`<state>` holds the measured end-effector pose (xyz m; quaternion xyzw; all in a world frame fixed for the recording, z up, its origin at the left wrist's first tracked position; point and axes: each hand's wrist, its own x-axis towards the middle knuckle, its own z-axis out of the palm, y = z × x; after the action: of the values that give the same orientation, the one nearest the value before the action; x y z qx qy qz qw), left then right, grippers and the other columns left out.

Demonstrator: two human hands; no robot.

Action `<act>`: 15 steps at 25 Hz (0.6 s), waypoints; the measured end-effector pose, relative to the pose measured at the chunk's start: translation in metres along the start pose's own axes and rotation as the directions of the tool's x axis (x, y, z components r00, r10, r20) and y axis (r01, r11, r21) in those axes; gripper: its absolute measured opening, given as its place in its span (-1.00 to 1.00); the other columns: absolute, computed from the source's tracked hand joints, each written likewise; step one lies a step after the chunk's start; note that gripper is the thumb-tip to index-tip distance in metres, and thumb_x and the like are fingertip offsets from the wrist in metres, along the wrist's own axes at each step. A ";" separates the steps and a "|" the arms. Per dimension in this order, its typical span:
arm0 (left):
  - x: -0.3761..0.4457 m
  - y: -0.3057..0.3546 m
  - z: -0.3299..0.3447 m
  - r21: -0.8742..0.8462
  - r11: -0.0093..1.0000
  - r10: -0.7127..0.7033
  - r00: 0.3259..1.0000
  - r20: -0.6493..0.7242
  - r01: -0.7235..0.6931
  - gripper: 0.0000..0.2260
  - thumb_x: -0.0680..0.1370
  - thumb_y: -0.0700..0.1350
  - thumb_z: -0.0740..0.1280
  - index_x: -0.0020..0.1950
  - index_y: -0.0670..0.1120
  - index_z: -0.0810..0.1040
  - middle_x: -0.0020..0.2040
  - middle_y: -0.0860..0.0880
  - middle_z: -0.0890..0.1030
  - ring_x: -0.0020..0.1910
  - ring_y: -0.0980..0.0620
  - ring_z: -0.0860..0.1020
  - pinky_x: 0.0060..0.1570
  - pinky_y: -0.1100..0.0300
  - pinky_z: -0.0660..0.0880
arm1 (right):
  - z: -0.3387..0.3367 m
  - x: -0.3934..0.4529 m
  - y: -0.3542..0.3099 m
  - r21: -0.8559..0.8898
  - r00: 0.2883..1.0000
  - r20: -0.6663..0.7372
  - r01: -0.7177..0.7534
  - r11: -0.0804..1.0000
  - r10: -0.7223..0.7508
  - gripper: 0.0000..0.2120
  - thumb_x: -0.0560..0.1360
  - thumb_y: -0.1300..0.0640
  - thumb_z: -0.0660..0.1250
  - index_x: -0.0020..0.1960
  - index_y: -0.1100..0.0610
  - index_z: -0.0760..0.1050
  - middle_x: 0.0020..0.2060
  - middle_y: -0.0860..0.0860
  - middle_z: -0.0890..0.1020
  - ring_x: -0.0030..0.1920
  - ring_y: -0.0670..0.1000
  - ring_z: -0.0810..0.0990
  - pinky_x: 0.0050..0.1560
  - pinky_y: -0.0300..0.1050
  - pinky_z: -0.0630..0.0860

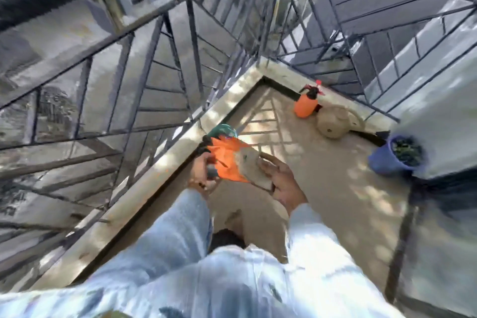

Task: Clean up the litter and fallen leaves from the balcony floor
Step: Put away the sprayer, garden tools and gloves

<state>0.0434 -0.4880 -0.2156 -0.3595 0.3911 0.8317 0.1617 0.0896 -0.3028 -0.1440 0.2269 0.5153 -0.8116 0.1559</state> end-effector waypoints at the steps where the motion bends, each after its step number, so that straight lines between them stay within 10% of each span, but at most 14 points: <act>1: 0.007 0.010 0.015 0.043 0.999 -0.021 0.997 -0.069 0.024 -0.65 0.55 -0.18 0.20 -0.45 -0.07 0.51 -0.52 0.04 0.53 -0.59 0.16 0.49 -0.56 0.41 0.40 | -0.014 0.013 -0.014 -0.043 0.999 0.024 -0.023 0.999 0.024 -0.82 0.50 0.39 0.27 0.00 0.19 0.56 -0.22 0.09 0.71 -0.26 0.00 0.69 -0.27 -0.12 0.63; 8: 0.060 0.078 0.096 0.294 0.956 0.011 0.997 -0.076 0.012 -0.80 0.38 0.02 0.50 -0.10 -0.04 0.60 -0.29 -0.05 0.60 -0.41 0.00 0.56 -0.41 0.16 0.51 | -0.032 0.137 -0.106 -0.266 0.994 -0.045 -0.111 0.958 0.103 -0.76 0.41 0.30 0.43 0.08 0.25 0.56 0.00 0.32 0.62 -0.04 0.23 0.61 0.05 0.34 0.53; 15: 0.125 0.081 0.126 0.108 0.991 -0.041 0.951 -0.305 0.077 -0.86 0.59 -0.24 0.24 -0.15 -0.10 0.51 -0.45 -0.04 0.60 -0.50 0.05 0.56 -0.50 0.25 0.50 | -0.036 0.273 -0.133 -0.099 0.903 -0.056 -0.430 0.897 0.427 -0.80 0.41 0.21 0.44 -0.01 0.05 0.53 -0.05 0.12 0.64 -0.02 0.19 0.61 0.00 0.25 0.51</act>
<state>-0.1469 -0.4450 -0.2081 -0.4837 0.4490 0.7370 0.1459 -0.1987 -0.2194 -0.2000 0.3389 0.4987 -0.7243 0.3344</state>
